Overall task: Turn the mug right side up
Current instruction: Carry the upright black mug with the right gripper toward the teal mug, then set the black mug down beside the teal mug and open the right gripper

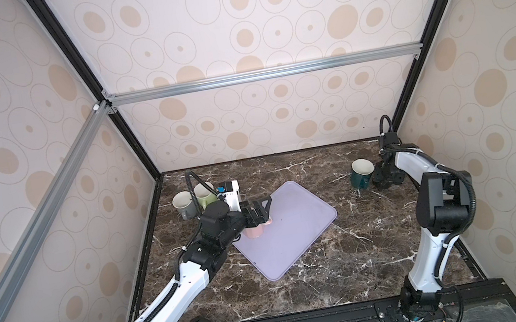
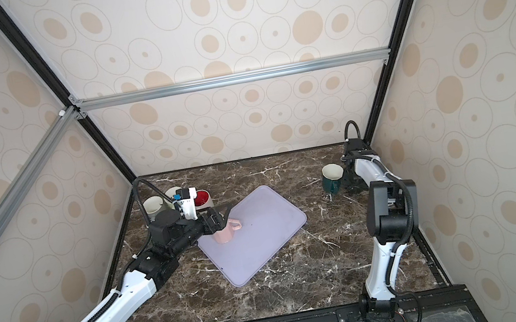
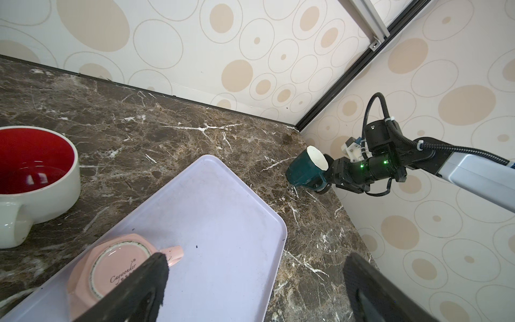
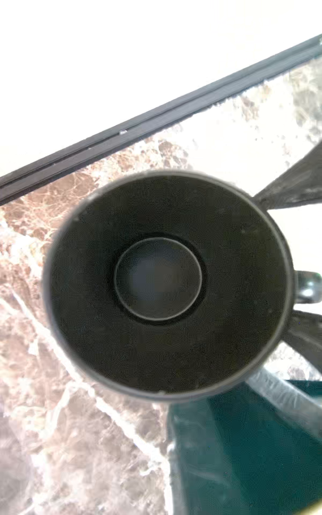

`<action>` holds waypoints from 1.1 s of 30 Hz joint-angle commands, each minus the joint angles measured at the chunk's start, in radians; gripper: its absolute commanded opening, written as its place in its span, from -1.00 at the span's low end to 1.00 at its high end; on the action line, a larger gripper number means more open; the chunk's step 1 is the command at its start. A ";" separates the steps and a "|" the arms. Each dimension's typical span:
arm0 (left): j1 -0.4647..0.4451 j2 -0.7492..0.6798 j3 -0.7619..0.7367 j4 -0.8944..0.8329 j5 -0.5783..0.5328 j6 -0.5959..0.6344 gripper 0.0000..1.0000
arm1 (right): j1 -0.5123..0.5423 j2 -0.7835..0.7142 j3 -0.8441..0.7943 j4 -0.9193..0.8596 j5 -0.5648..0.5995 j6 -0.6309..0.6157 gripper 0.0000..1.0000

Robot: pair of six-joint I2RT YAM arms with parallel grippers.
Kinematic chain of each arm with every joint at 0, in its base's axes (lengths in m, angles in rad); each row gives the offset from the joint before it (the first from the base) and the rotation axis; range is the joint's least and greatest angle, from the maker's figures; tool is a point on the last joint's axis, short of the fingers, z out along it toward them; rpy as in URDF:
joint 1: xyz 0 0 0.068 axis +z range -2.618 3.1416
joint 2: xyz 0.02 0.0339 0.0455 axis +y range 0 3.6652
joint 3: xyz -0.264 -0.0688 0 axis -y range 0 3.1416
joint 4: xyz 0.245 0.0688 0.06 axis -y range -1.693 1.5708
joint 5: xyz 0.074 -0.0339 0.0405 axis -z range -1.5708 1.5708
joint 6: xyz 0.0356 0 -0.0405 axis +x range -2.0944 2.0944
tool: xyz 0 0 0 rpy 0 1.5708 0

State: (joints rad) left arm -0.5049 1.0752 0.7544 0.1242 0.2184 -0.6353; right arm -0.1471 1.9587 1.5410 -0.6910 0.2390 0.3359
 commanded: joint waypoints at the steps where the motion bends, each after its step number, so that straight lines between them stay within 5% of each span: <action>1: 0.008 0.002 0.033 0.002 0.007 0.009 0.96 | -0.005 -0.068 0.009 -0.010 -0.004 0.021 0.25; 10: 0.010 0.012 0.043 -0.023 0.025 0.011 0.96 | -0.002 -0.250 -0.051 -0.030 -0.024 0.064 0.43; 17: 0.009 0.021 0.051 -0.066 -0.006 -0.022 0.96 | 0.028 -0.442 -0.255 0.021 -0.016 0.052 0.45; 26: 0.006 0.119 0.113 -0.286 -0.094 0.022 0.97 | 0.323 -0.780 -0.580 0.110 -0.003 0.121 0.57; 33: -0.011 0.194 0.122 -0.344 -0.153 0.028 0.96 | 0.551 -0.835 -0.700 0.187 -0.108 0.216 0.57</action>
State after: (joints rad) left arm -0.5117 1.2488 0.8272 -0.1596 0.1234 -0.6304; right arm 0.3626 1.1343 0.8749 -0.5369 0.1738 0.4908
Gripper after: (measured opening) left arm 0.982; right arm 0.784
